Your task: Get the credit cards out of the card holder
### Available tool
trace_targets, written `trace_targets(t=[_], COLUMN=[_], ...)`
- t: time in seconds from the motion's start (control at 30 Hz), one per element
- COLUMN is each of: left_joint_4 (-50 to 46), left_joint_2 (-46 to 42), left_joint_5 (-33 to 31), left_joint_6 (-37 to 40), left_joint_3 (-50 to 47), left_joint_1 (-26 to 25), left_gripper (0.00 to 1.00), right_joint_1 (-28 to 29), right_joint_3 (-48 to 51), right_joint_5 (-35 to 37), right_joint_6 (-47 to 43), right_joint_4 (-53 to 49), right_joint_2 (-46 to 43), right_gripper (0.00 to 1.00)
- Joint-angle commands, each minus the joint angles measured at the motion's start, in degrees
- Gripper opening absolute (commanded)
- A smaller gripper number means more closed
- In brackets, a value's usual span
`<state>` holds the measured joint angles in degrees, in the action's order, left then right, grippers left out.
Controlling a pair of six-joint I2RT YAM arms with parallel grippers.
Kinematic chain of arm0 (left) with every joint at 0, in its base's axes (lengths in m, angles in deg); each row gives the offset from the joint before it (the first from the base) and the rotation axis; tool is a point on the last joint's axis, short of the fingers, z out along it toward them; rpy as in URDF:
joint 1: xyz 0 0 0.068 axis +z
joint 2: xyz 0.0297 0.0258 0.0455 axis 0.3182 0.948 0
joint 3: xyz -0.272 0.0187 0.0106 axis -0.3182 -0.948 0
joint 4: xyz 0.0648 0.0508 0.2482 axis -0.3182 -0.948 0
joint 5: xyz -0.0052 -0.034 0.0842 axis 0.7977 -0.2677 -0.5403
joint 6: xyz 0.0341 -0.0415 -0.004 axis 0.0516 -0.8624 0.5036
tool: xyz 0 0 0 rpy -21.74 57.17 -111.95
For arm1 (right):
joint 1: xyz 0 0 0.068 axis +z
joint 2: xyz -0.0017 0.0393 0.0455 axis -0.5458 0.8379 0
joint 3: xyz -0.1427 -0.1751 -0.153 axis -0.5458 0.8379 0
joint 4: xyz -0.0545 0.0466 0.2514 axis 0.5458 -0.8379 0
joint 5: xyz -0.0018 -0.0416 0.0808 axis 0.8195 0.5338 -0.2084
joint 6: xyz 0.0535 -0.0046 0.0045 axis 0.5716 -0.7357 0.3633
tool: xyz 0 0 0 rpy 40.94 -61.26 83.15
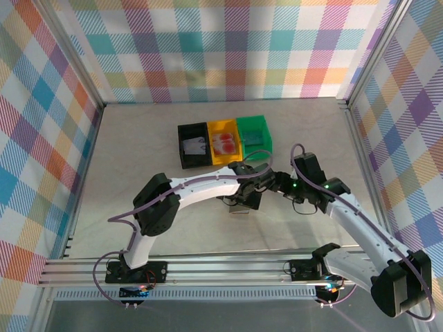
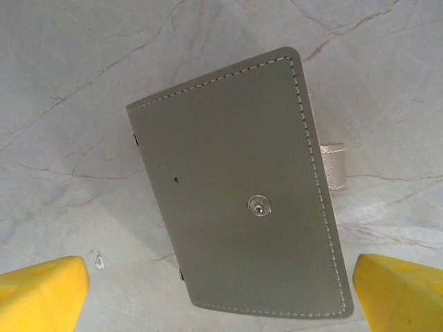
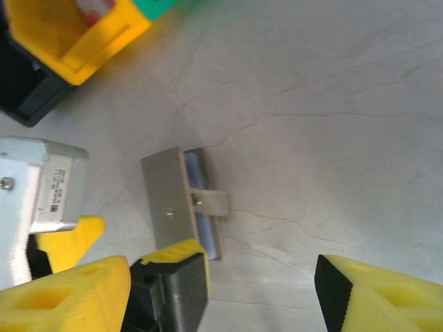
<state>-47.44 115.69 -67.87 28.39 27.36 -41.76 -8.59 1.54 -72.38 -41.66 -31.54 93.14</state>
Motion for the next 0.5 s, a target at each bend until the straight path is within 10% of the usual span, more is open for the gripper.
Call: trace_targets(t=[0.0, 0.47], left_joint_4=[-8.2, -4.8], left_joint_2=[2.1, 0.9], left_joint_5=[-3.9, -2.2], left_joint_6=[0.2, -2.0], left_joint_3=[3.2, 3.7], left_joint_1=[-0.7, -1.6], left_gripper=[0.98, 0.98], right_joint_1=[-0.7, -2.8], right_joint_3=[1.0, 0.9], right_joint_5=[0.2, 0.9], right_joint_6=[-0.6, -0.3], right_joint_4=[-0.9, -4.2], right_joint_2=[-2.9, -10.5], right_gripper=[0.73, 0.74])
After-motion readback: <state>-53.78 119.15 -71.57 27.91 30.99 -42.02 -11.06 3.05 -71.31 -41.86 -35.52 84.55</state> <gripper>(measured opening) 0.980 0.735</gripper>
